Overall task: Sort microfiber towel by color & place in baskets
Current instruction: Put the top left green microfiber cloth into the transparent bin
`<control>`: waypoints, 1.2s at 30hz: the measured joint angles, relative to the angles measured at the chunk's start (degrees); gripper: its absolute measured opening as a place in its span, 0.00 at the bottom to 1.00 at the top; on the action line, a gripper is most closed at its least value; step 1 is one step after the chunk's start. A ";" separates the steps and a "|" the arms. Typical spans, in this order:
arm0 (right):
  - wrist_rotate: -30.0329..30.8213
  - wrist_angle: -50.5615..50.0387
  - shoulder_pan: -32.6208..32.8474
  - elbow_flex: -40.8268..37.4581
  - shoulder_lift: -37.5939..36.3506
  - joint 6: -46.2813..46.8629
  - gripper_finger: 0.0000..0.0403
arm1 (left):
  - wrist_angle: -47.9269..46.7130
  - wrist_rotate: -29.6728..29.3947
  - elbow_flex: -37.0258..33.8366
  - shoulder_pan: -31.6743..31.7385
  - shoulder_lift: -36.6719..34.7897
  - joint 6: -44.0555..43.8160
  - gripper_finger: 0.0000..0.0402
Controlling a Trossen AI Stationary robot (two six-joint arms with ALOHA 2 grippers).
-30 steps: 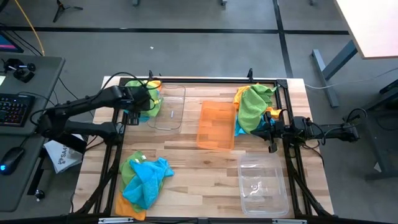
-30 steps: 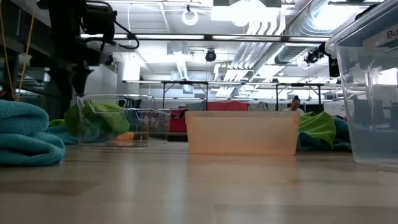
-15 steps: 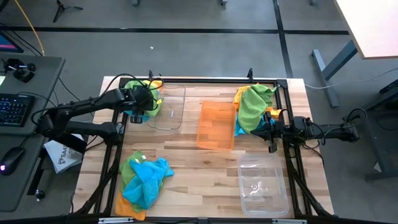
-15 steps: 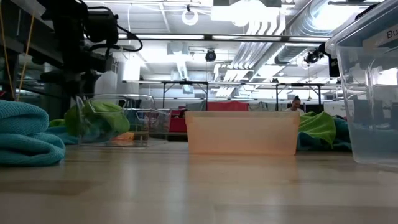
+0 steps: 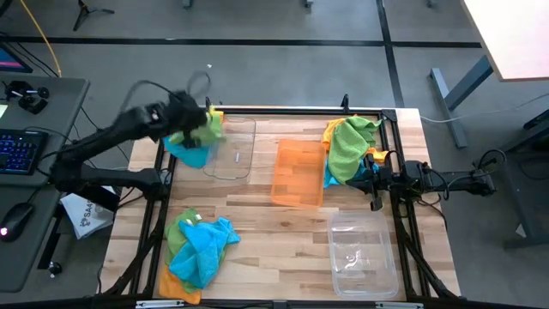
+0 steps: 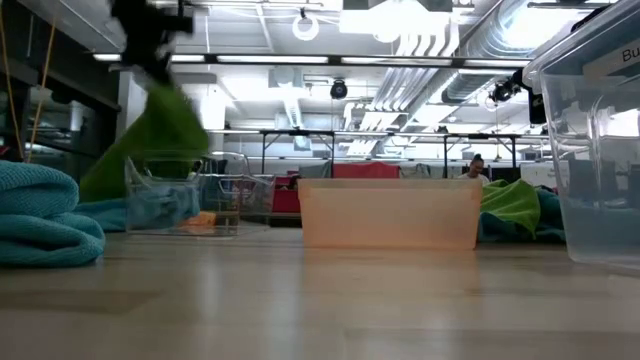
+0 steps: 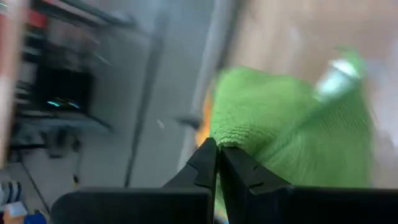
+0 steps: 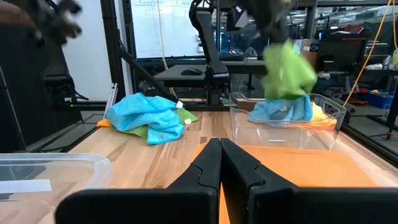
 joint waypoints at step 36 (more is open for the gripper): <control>0.01 0.00 0.00 0.01 0.00 0.00 0.00 | 30.31 8.13 -17.85 -13.52 -6.34 -53.08 0.00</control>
